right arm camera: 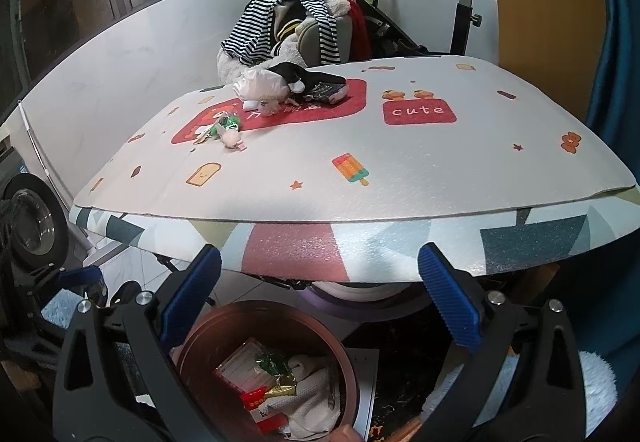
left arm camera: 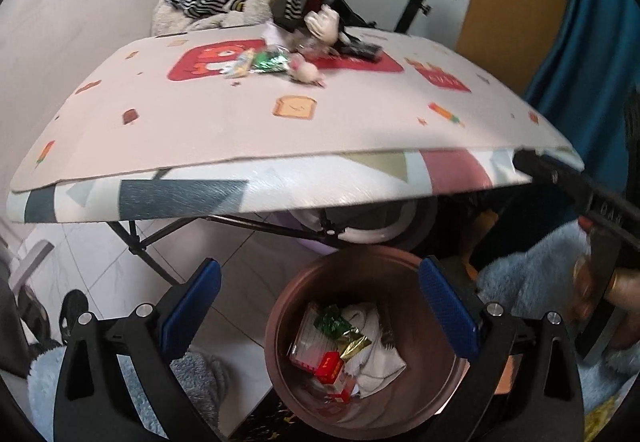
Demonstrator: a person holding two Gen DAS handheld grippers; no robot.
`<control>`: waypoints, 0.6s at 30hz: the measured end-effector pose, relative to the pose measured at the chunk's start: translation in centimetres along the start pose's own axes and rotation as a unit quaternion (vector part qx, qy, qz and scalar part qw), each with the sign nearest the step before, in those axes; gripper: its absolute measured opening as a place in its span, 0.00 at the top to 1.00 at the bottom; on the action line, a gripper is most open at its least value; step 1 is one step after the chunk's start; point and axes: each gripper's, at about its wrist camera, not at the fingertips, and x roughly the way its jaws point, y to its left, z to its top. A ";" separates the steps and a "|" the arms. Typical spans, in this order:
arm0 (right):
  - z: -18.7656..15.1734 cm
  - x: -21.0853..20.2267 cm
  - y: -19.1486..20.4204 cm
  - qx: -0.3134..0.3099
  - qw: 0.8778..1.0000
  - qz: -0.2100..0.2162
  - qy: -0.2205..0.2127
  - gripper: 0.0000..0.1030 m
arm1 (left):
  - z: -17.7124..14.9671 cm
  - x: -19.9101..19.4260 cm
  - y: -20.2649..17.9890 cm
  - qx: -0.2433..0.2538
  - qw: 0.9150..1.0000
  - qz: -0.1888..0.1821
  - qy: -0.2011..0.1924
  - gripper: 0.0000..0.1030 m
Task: Collect trash
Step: 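Raise both tools back over the table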
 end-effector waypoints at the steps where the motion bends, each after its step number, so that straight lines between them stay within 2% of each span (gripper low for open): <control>1: 0.0 0.0 0.0 0.001 1.000 0.001 0.000 0.06 | 0.3 -0.2 0.3 -0.009 1.000 -0.001 -0.003 0.06; 6: 0.1 0.4 -0.3 0.011 1.000 0.000 0.005 0.06 | 2.2 -1.0 2.3 -0.044 0.999 0.000 -0.020 0.06; 13: 0.4 1.2 -0.2 0.012 1.000 0.004 0.017 0.06 | 4.9 -1.2 4.2 -0.057 0.998 0.011 -0.038 0.06; 18: 1.5 2.6 -0.2 0.010 0.999 0.012 0.045 0.06 | 7.2 -0.8 5.9 -0.058 0.997 0.019 -0.051 0.06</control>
